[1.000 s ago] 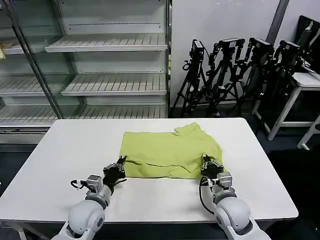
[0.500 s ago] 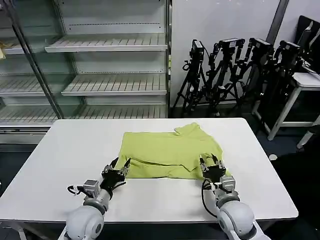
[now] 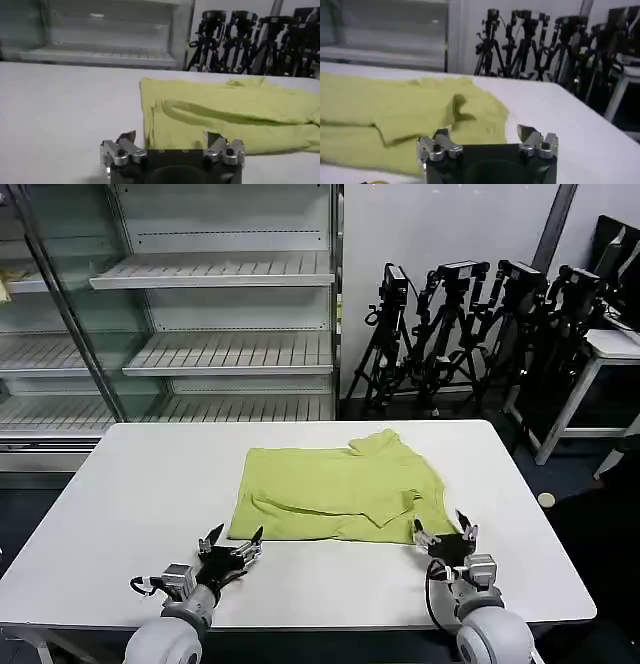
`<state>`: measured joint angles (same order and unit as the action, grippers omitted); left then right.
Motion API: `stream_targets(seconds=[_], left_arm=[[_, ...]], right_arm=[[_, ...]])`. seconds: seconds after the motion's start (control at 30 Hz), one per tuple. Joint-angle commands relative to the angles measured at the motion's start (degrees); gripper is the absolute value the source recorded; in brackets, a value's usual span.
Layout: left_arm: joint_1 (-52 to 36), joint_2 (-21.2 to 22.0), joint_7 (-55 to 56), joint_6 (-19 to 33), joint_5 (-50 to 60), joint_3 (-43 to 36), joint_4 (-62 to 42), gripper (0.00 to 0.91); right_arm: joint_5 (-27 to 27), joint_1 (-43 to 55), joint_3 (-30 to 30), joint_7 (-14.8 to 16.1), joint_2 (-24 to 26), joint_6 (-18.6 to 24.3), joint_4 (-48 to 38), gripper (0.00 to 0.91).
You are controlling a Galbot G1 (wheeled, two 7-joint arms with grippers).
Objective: Fold and organize the clothes.
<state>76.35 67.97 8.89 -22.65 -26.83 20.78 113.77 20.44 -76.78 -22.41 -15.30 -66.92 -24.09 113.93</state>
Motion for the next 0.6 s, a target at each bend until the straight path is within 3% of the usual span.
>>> stream_targets(seconds=[0.03, 0.6], left_arm=[[0.68, 0.07, -0.22, -0.09, -0.25, -0.26, 0.03, 0.03], [2.81, -0.81, -0.82, -1.55, -1.54, 0.76, 2.85, 0.03]], right_arm=[[2.61, -2.47, -1.39, -0.18, 0.03, -1.19, 0.26, 0.0], [1.74, -4.68, -1.61, 0.76, 0.19, 0.3, 3.23, 0.0]])
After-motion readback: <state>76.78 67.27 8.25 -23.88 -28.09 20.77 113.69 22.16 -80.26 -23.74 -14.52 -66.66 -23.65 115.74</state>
